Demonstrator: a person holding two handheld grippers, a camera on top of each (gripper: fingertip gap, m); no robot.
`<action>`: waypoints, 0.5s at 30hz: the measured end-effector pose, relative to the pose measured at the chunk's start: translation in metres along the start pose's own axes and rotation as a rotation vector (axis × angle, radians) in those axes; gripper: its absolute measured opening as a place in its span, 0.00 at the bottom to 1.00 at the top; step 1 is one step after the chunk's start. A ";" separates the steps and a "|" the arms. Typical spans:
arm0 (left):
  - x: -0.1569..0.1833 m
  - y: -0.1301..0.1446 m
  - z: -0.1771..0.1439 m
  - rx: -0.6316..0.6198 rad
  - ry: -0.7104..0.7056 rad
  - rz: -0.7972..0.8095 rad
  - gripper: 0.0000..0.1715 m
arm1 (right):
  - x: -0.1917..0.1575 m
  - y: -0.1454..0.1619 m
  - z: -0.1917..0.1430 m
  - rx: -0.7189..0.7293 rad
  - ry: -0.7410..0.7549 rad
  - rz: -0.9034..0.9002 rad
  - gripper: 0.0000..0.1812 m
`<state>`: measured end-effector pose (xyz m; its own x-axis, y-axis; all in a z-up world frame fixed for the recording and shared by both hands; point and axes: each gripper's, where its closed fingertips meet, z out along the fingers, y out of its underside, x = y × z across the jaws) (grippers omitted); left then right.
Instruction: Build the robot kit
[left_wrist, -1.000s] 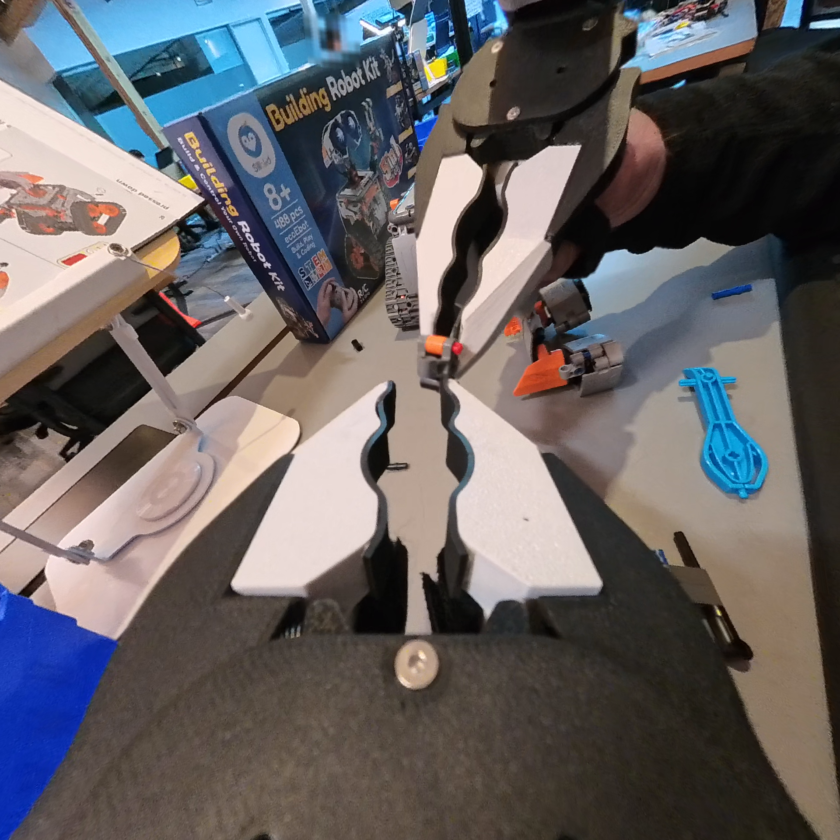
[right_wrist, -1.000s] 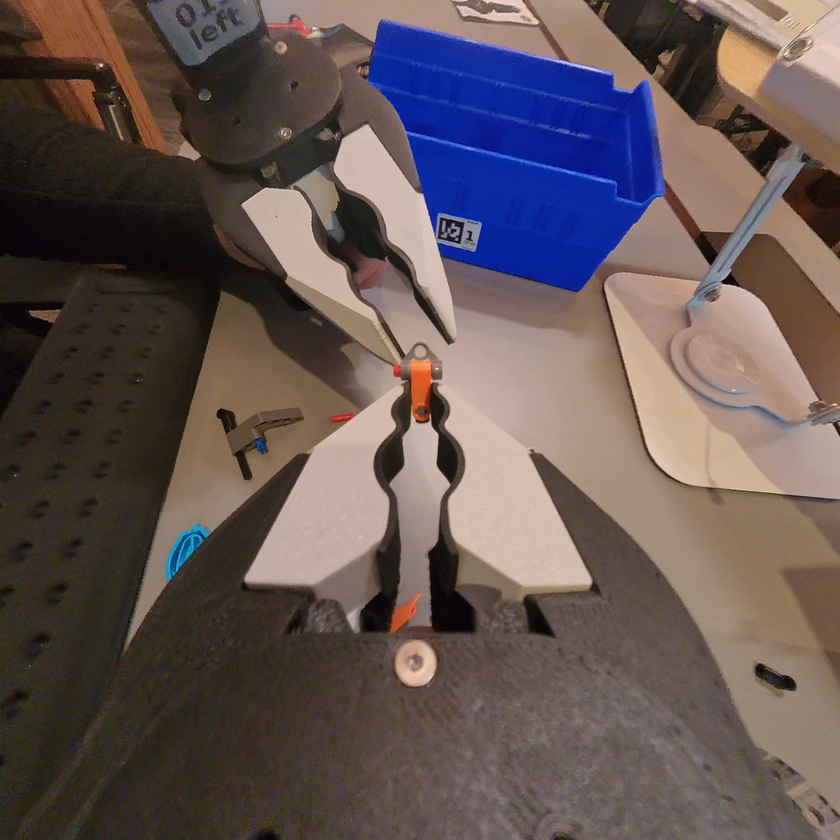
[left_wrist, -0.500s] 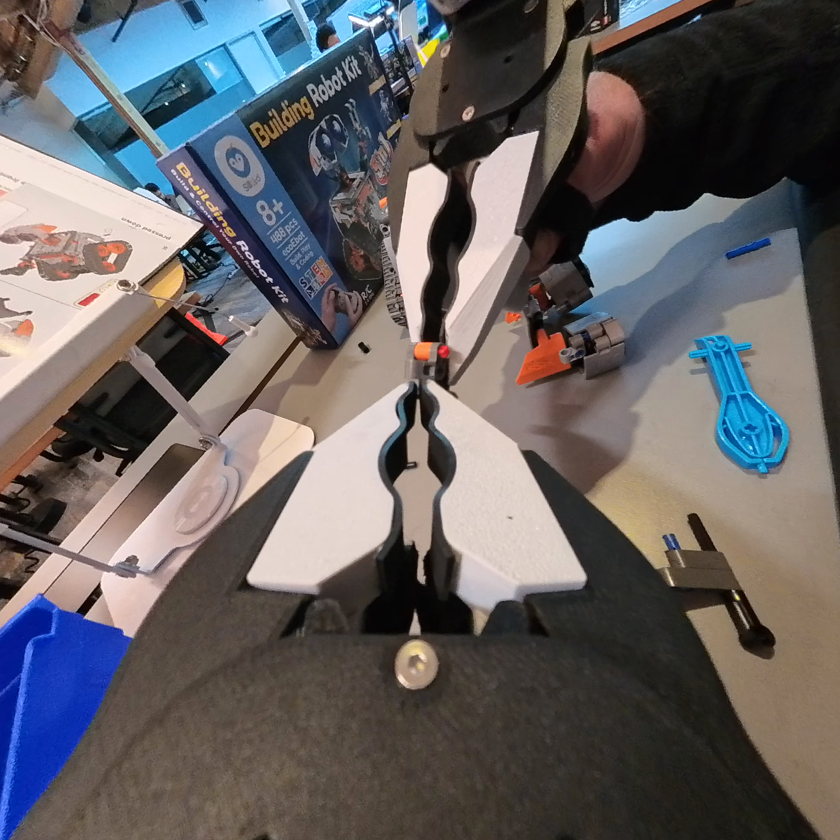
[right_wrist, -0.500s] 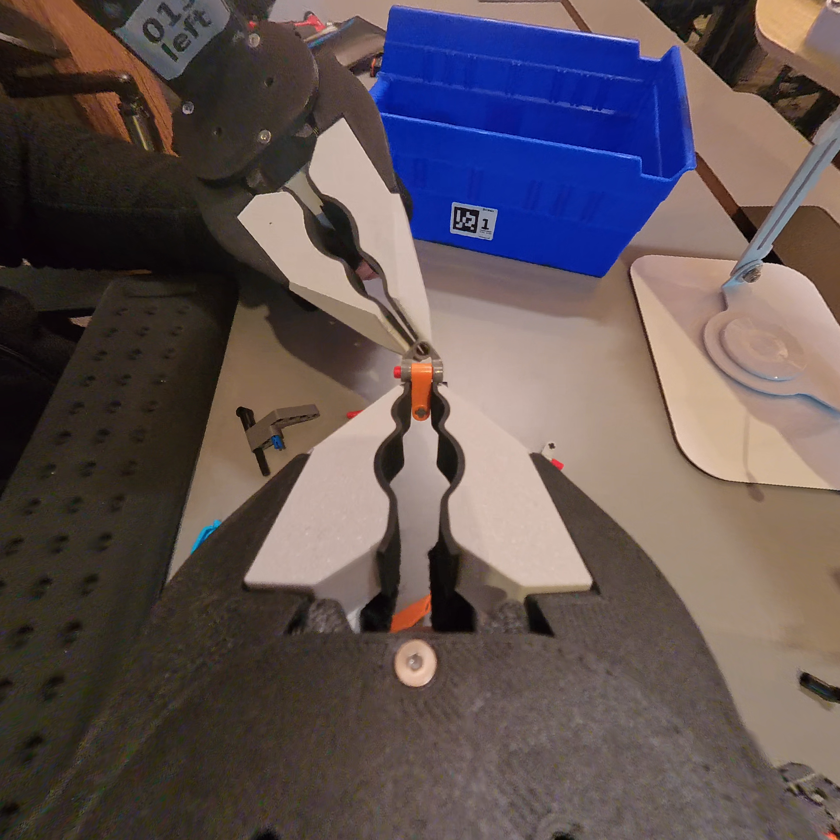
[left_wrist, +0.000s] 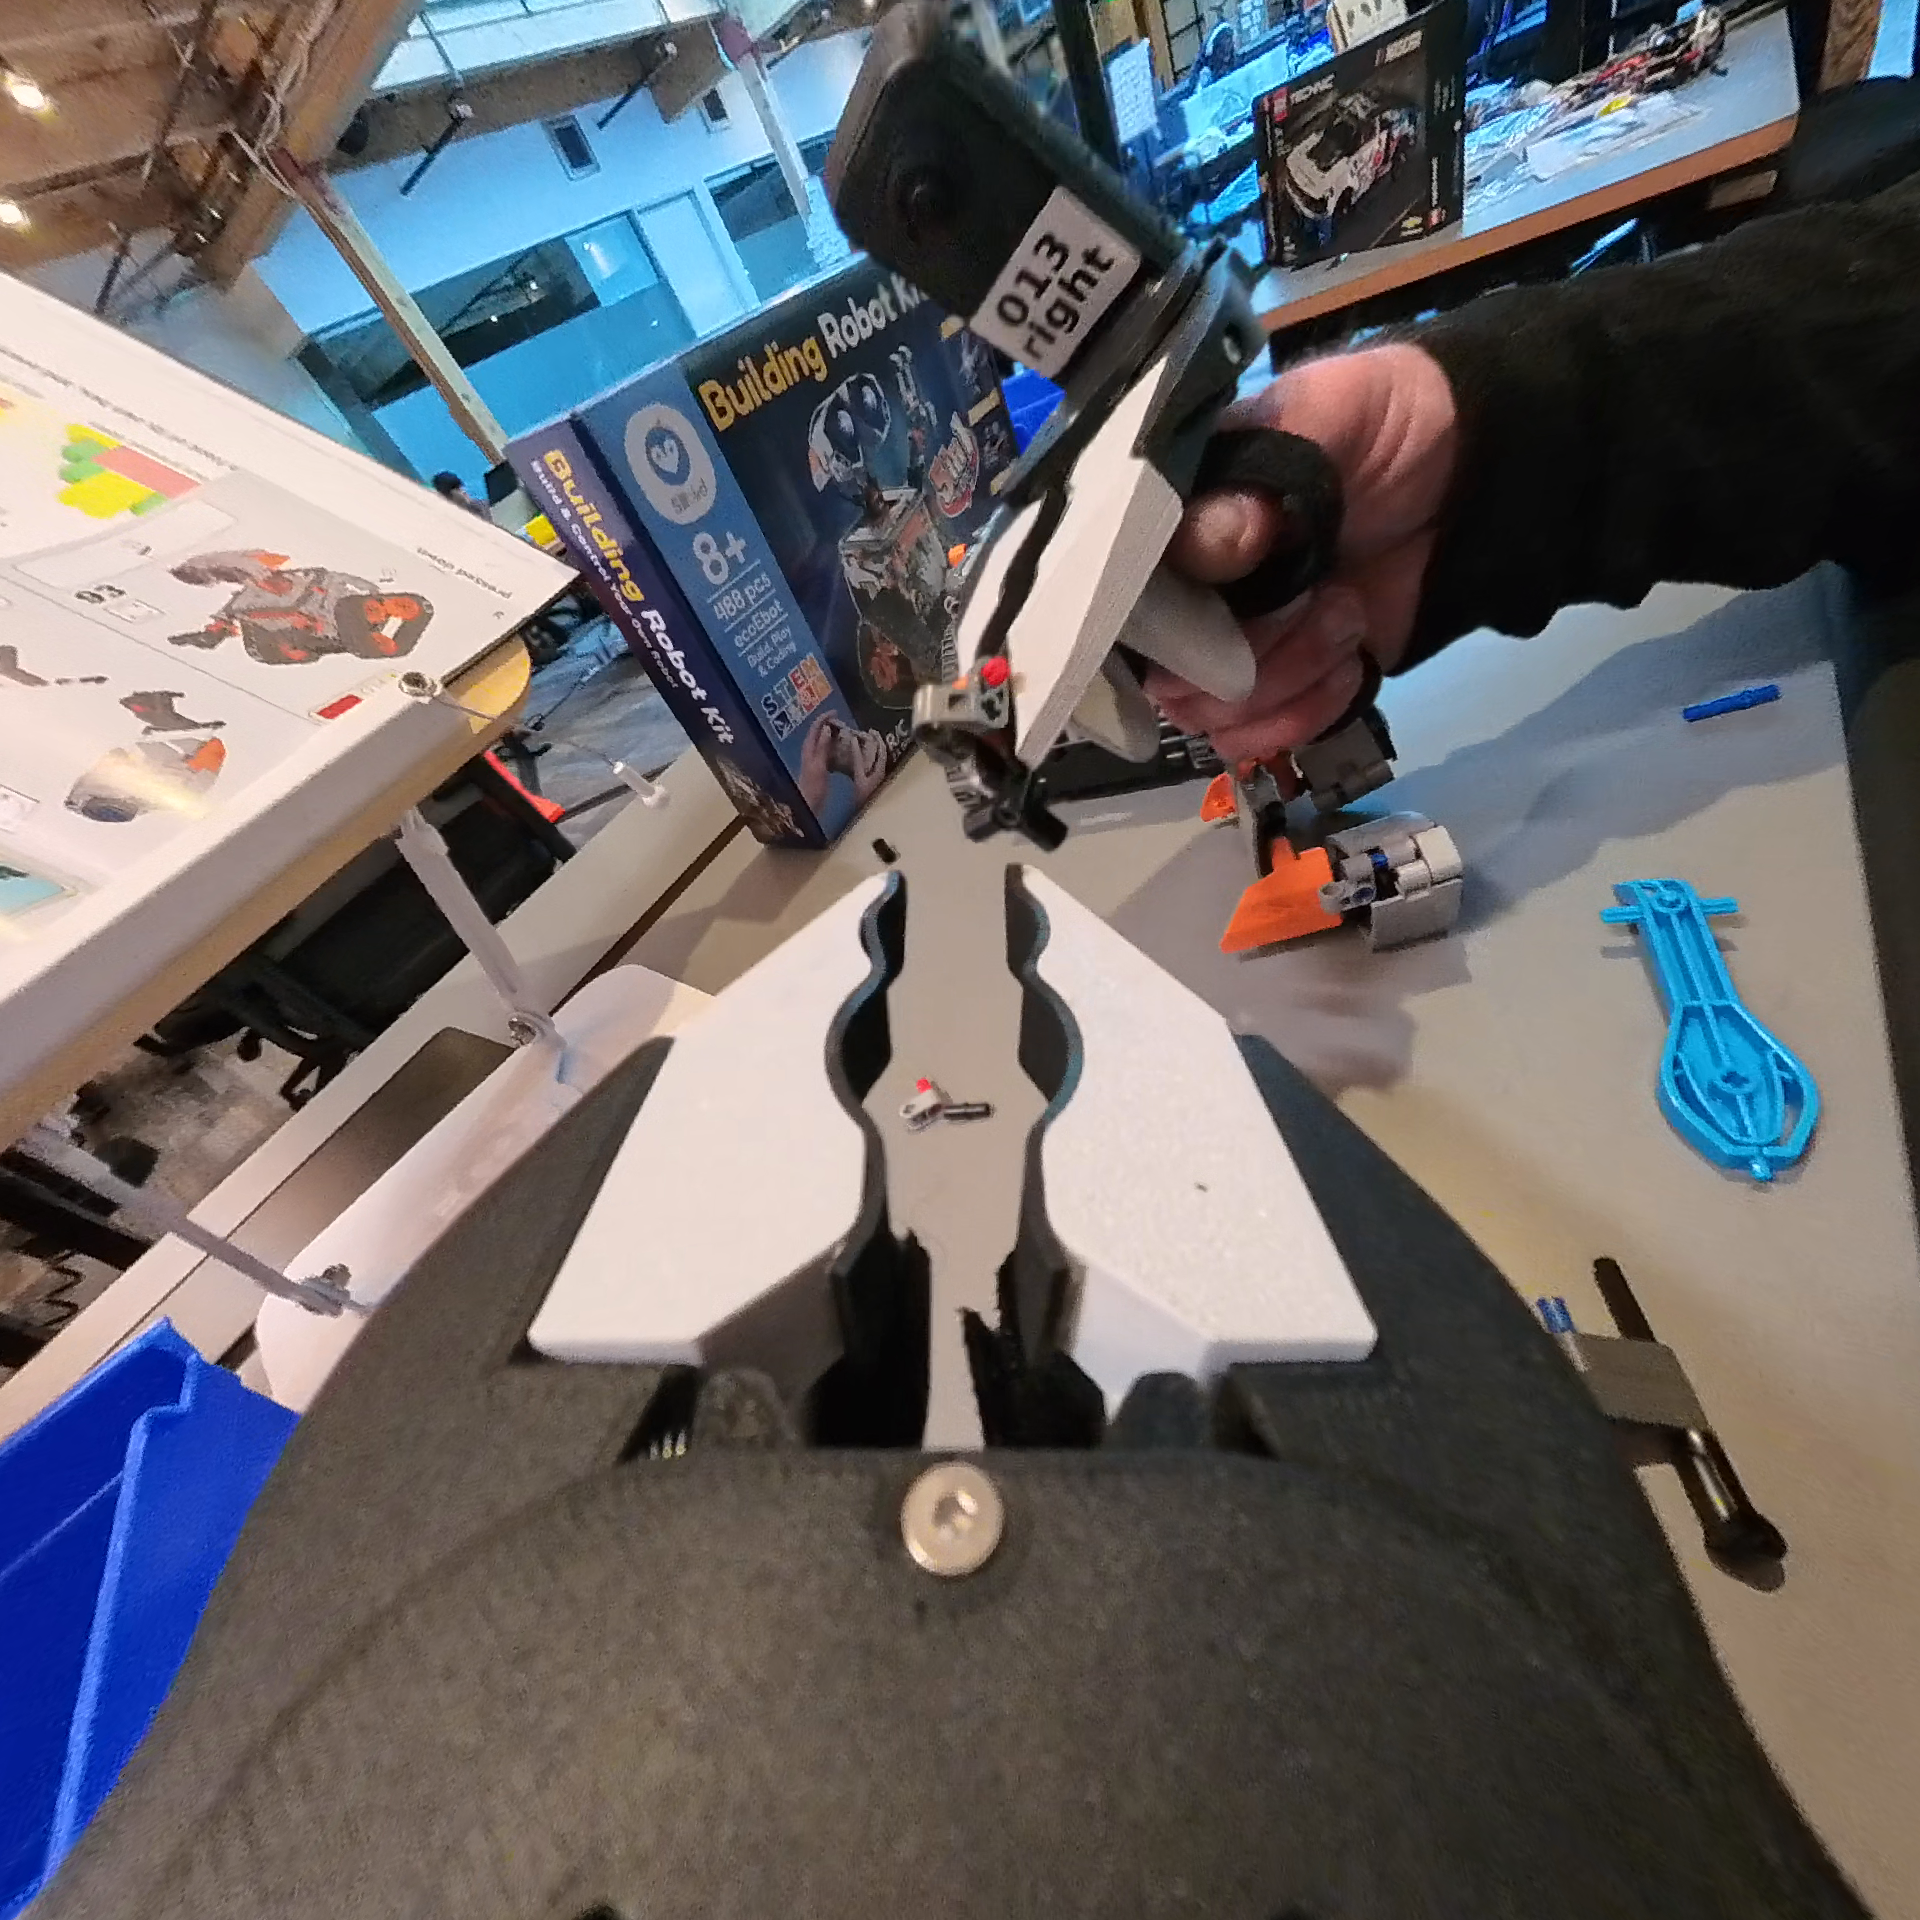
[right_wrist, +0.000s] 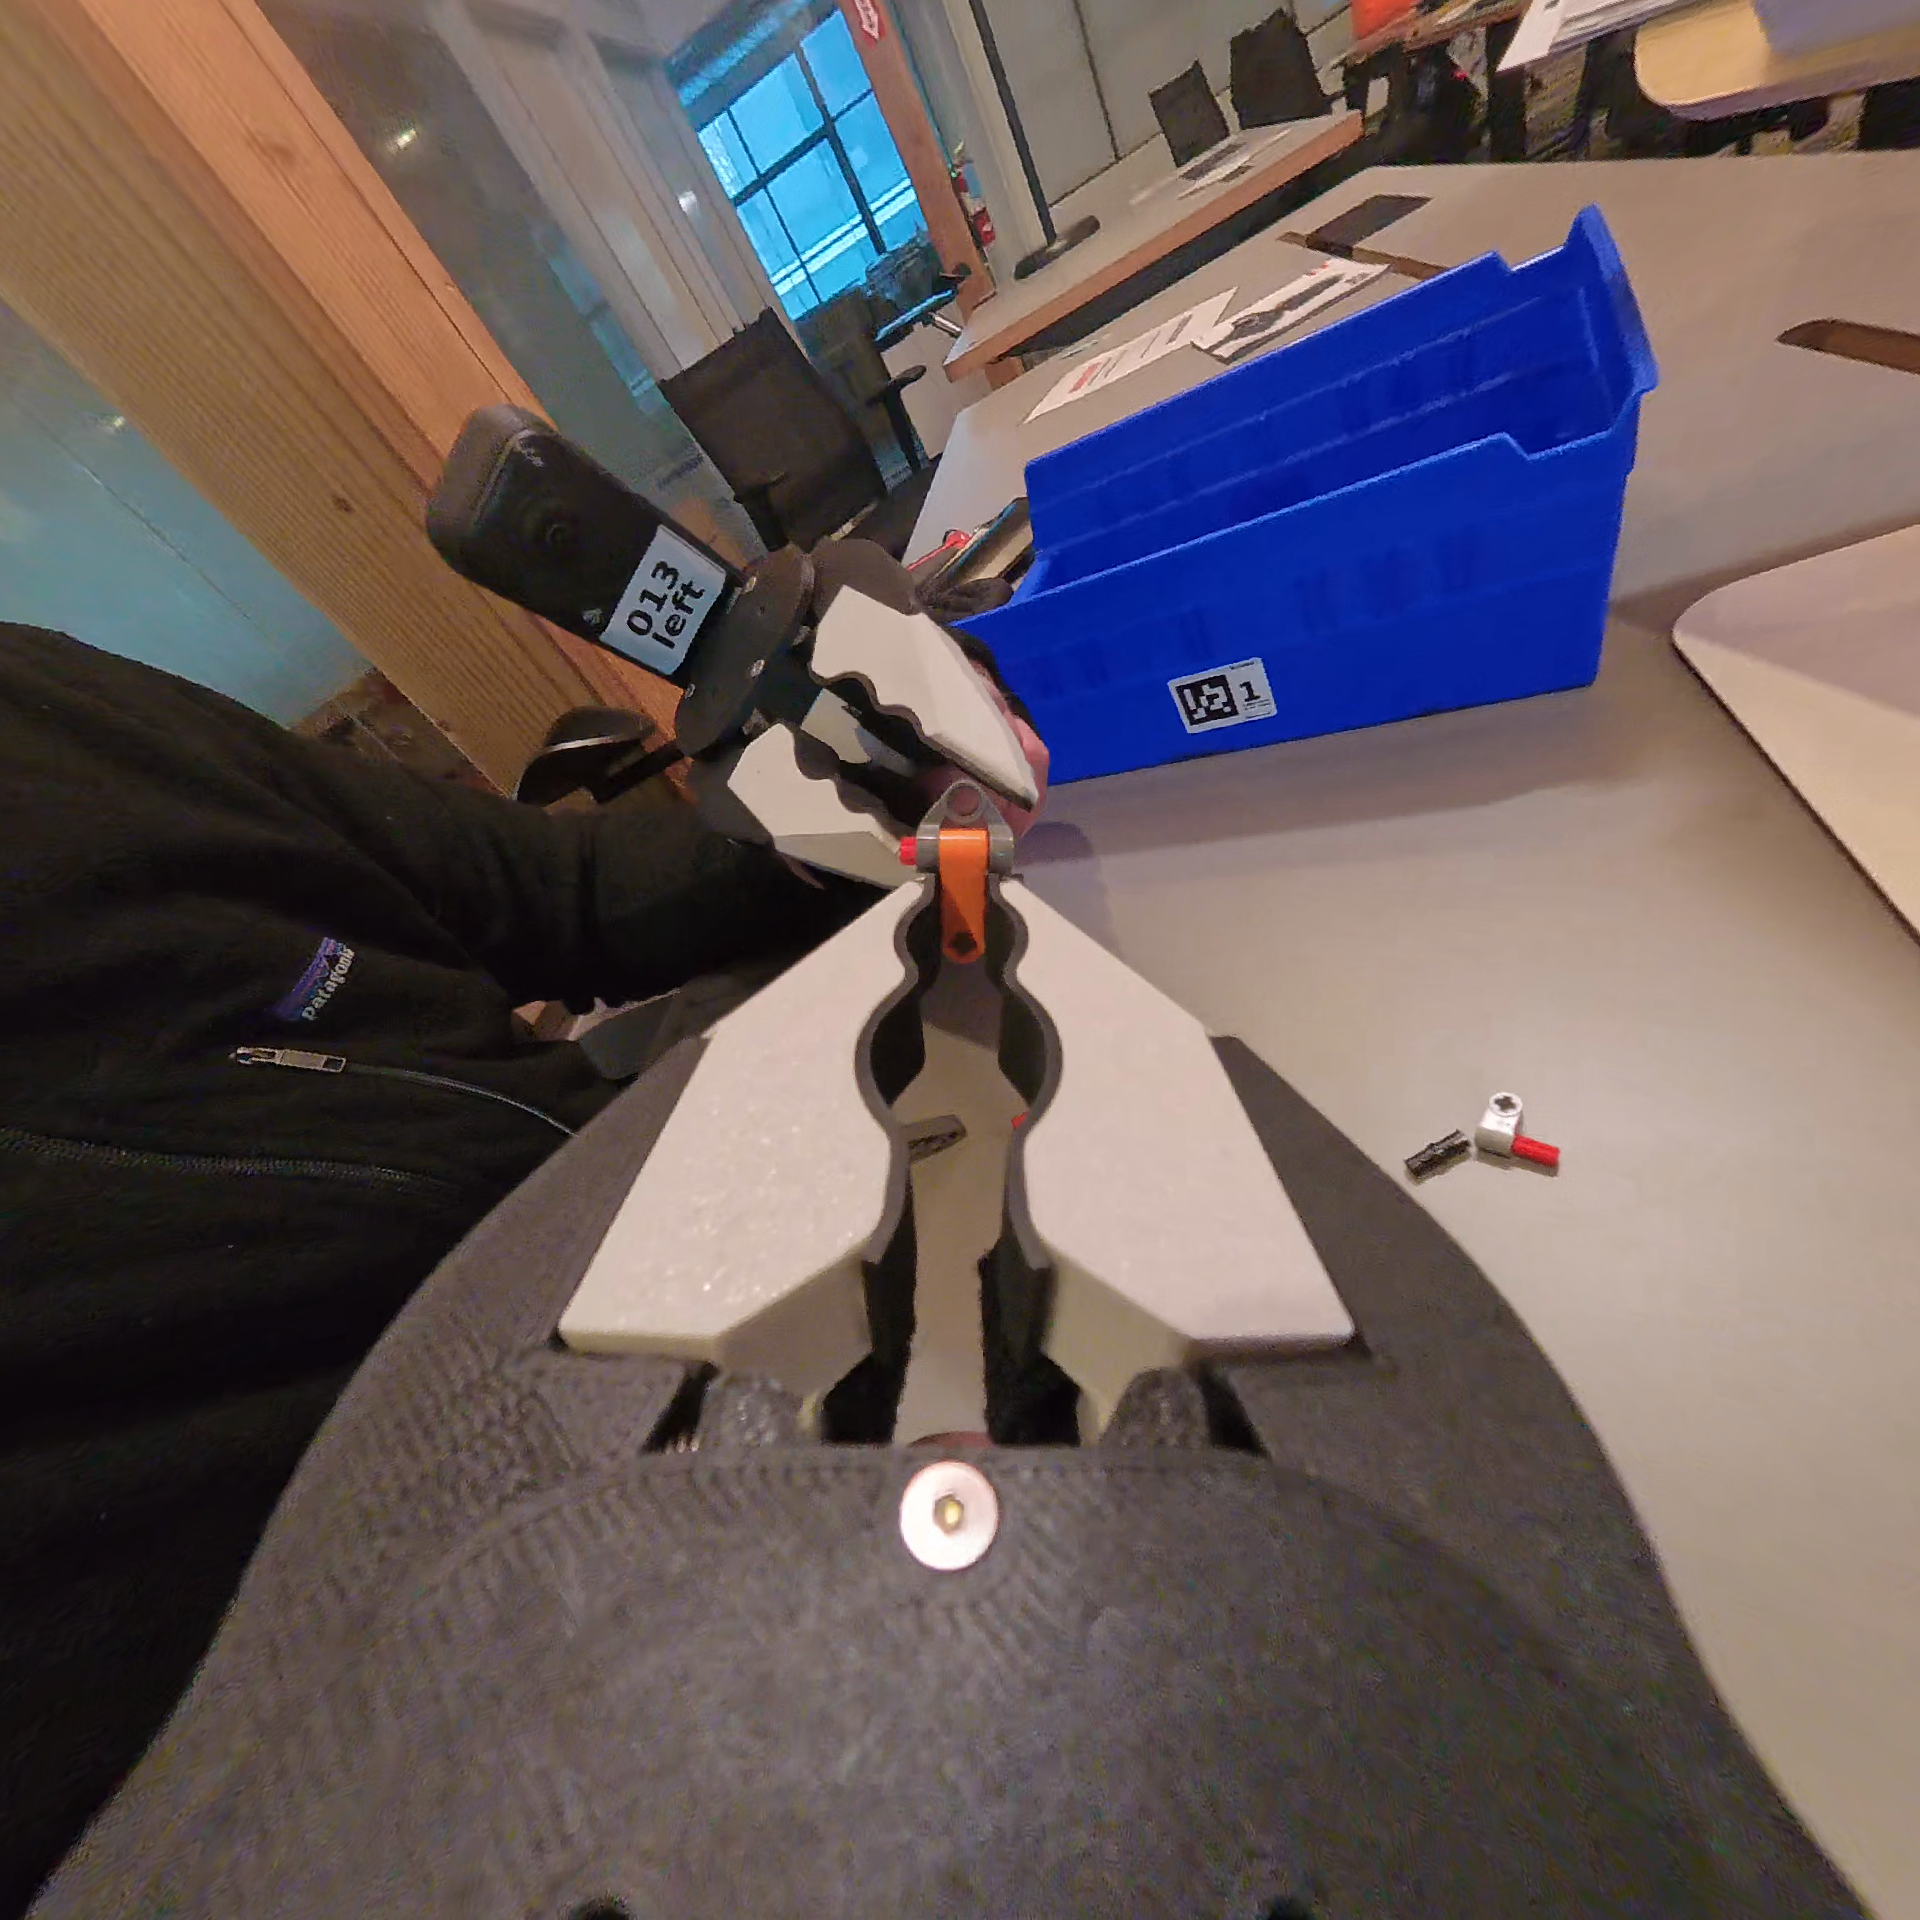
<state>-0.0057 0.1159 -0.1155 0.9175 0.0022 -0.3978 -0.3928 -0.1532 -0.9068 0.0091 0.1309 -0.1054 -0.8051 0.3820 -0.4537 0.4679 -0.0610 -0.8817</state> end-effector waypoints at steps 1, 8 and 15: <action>0.004 -0.004 0.002 0.002 -0.004 0.008 0.11 | -0.001 0.000 0.001 0.001 -0.004 0.004 0.03; 0.022 -0.016 0.011 0.011 0.035 -0.001 0.13 | -0.010 -0.004 0.005 0.023 -0.037 -0.012 0.03; 0.022 -0.019 0.017 0.030 0.061 -0.046 0.15 | -0.010 -0.006 0.009 0.038 -0.014 -0.015 0.03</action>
<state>0.0206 0.1356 -0.1091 0.9364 -0.0513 -0.3470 -0.3508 -0.1247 -0.9281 0.0112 0.1191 -0.0968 -0.8173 0.3701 -0.4417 0.4416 -0.0902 -0.8927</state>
